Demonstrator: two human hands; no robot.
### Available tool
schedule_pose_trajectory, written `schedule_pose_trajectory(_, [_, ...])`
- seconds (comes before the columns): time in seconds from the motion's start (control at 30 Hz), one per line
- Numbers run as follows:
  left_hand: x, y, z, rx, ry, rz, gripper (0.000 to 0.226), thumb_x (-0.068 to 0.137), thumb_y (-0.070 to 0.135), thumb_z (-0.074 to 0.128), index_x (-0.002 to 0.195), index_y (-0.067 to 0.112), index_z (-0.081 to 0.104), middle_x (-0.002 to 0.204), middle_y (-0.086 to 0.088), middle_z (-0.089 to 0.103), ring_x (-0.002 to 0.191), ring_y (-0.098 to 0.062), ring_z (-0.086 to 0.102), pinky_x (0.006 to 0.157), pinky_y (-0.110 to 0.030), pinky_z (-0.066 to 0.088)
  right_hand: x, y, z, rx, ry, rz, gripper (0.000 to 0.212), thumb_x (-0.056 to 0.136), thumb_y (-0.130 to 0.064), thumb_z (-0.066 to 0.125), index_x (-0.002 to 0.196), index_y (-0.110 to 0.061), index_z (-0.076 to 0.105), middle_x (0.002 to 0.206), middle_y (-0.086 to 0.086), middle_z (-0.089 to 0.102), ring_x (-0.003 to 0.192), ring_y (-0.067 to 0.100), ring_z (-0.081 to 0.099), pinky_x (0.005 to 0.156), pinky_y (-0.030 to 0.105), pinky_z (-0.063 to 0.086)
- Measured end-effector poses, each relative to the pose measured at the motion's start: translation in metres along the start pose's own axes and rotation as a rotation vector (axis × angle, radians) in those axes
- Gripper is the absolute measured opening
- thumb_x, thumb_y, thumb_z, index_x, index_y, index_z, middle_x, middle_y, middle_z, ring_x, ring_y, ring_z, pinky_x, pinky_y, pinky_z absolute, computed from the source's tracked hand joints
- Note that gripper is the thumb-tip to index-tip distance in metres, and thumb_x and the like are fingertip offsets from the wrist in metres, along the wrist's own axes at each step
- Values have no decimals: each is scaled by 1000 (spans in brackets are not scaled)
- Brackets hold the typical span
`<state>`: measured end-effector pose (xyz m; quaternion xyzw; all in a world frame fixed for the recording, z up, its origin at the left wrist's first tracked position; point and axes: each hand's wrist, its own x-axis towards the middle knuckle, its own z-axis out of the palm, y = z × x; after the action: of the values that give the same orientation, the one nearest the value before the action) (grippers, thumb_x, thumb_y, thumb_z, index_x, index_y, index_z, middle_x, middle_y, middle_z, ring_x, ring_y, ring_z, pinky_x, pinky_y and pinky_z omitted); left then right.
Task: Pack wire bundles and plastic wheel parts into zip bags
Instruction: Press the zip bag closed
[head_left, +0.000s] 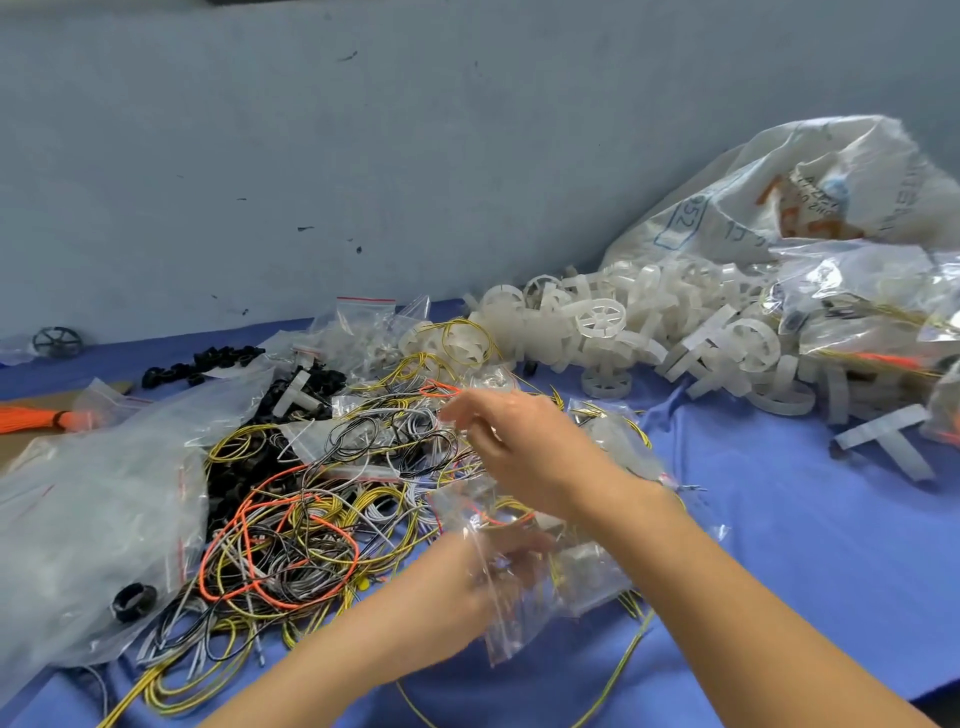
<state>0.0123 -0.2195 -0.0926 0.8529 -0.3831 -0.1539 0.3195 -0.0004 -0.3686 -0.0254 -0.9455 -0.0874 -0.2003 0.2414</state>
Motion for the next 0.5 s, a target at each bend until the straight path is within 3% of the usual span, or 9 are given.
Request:
schedule_pose_trajectory(0.07, [-22,-5,-15,-176,-67,67,26,96,33,47,110,44,66,95,18,70,83,-4,63,75,-21,50,6,7,-1,-67,-164,62,32,103,-37,36,125,-29,58,119,-3,67,108,20,60,91,36,46])
schedule_pose_trajectory(0.13, [-28,-9,-27,-235,-59,16,27,95,38,45,103,26,67,70,7,64,59,-10,55,55,-30,47,10,10,-1,-95,-315,103,40,101,-53,36,123,-29,59,116,0,68,105,23,62,90,39,50])
schedule_pose_trajectory(0.2, [-33,-10,-39,-413,-194,-140,38,93,48,43,105,17,63,62,0,61,46,-14,55,42,-25,44,13,11,3,-71,-416,126,50,97,-63,37,114,-25,63,106,0,70,94,21,64,84,37,53])
schedule_pose_trajectory(0.27, [-40,-4,-48,-562,-430,-245,44,93,58,39,115,26,61,67,-7,66,46,-17,58,40,-21,44,17,13,8,-38,-469,121,56,94,-66,41,95,-14,64,82,1,67,73,20,60,67,33,49])
schedule_pose_trajectory(0.33, [-44,1,-47,-584,-542,-246,48,90,68,40,120,36,57,79,-8,73,52,-15,61,42,-20,46,20,14,8,15,-510,130,60,91,-66,48,80,-8,59,63,1,52,56,18,46,54,31,36])
schedule_pose_trajectory(0.5, [-48,5,-29,-448,-471,-142,32,89,59,54,113,39,60,96,-2,76,57,-9,62,50,-17,49,25,19,2,162,-535,120,43,87,-58,63,76,-16,67,54,-8,44,49,10,37,49,26,31])
